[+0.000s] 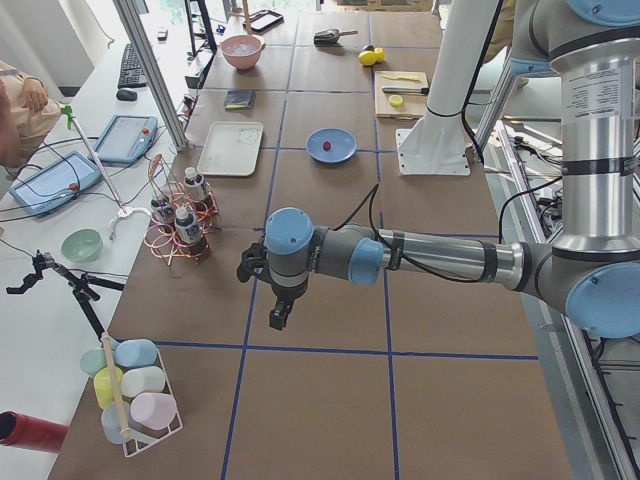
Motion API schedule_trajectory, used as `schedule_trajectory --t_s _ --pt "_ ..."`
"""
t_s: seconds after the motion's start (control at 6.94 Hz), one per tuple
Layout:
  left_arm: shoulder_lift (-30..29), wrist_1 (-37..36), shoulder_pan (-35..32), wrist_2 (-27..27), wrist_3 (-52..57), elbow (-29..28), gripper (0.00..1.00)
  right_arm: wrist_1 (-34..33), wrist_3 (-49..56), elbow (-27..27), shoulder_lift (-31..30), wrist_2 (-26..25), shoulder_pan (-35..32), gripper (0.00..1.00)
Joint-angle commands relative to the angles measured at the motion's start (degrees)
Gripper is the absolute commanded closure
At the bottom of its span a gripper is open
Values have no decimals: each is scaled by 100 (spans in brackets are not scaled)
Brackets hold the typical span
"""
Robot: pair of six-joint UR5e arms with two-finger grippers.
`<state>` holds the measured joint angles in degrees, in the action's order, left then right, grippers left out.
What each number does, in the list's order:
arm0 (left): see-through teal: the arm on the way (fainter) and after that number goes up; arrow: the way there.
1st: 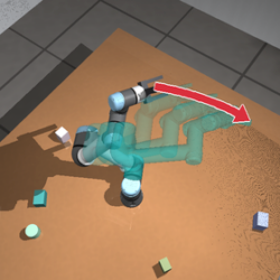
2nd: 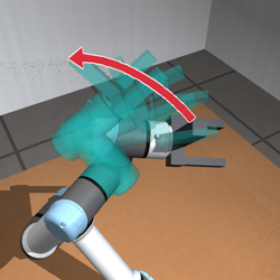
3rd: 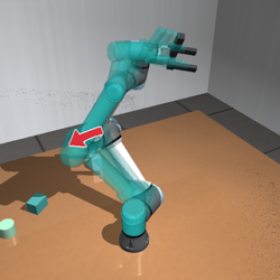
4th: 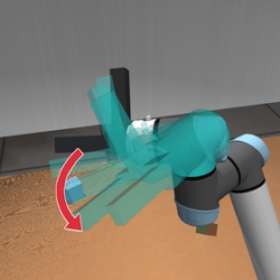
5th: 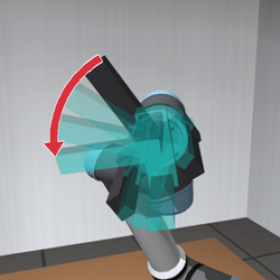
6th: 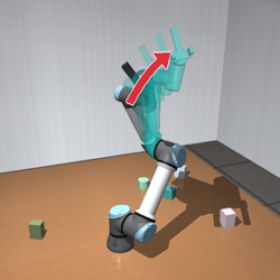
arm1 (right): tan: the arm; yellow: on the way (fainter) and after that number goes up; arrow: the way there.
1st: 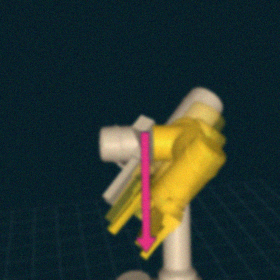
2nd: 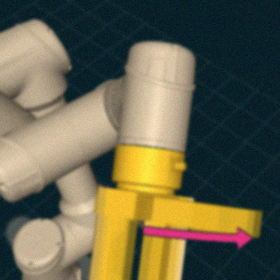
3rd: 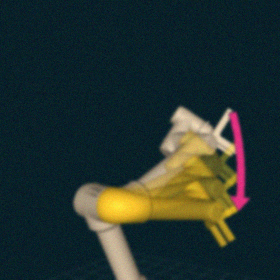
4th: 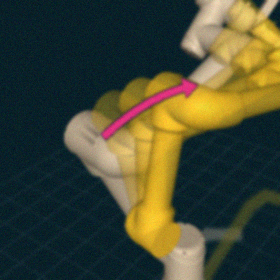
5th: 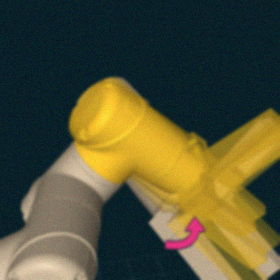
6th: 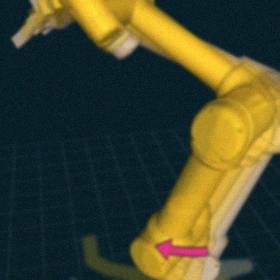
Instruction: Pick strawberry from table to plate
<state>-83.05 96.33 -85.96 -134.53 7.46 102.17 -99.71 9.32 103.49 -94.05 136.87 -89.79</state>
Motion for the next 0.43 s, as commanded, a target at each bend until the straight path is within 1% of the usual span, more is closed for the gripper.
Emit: schedule_trajectory --t_s 0.0,0.14,0.29 --pt "77 18 0 84 9 -118 0 21 -9 5 -34 -46 -3 0" --pt "78 87 0 84 9 -58 0 21 -9 40 -34 -46 5 0" --pt "78 314 0 84 1 -57 0 21 -17 118 -69 -38 6 0"
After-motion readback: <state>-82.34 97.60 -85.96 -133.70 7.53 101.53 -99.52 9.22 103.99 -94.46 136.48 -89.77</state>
